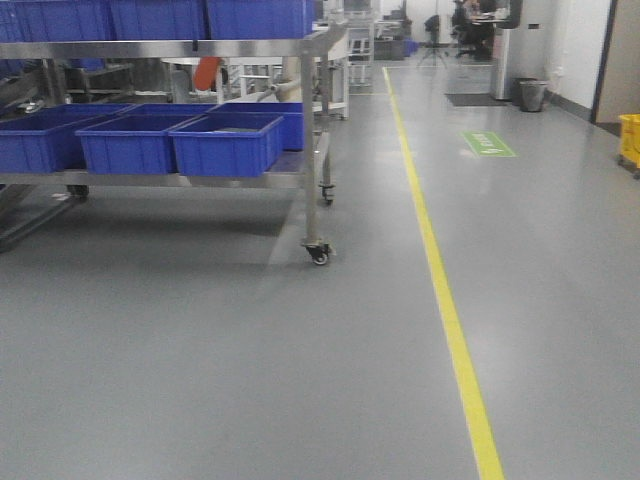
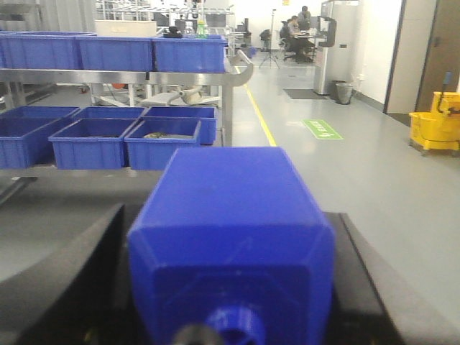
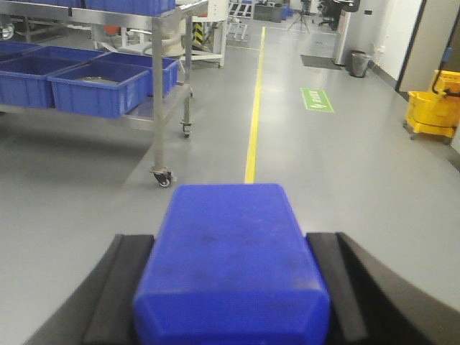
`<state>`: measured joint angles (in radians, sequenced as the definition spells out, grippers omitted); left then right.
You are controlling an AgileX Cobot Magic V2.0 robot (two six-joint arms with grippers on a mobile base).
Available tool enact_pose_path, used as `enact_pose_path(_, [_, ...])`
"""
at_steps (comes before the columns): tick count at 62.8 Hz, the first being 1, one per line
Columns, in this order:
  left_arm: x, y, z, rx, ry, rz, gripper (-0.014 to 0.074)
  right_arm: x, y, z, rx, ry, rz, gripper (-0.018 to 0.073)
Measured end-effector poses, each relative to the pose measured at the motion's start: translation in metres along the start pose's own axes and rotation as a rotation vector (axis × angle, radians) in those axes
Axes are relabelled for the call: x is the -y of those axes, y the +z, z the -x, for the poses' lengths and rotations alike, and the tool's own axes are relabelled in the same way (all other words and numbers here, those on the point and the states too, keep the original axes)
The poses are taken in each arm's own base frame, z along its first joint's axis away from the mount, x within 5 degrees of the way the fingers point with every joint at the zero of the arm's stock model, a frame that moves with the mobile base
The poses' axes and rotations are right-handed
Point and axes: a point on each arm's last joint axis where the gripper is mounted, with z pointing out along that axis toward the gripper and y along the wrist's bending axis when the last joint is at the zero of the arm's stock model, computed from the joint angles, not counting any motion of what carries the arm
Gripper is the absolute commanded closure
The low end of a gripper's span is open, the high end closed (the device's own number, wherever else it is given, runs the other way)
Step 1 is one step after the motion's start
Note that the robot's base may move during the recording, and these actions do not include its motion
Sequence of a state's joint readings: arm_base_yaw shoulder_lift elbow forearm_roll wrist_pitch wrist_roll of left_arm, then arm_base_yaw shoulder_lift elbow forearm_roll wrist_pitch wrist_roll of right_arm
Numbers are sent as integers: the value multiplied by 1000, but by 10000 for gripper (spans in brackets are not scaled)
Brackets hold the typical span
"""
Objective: Pick and sort blue part to right shelf
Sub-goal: 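Drive the base along the aisle past the bin racks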
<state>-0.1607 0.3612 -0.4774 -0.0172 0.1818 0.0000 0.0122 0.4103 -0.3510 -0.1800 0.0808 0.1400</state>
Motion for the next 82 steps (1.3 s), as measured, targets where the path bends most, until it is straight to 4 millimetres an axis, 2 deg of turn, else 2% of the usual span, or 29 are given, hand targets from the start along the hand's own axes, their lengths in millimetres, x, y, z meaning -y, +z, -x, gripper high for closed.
enact_pose_path(82, [0,0,0,-2,0,0,304,0,0,0,0,0,0,172])
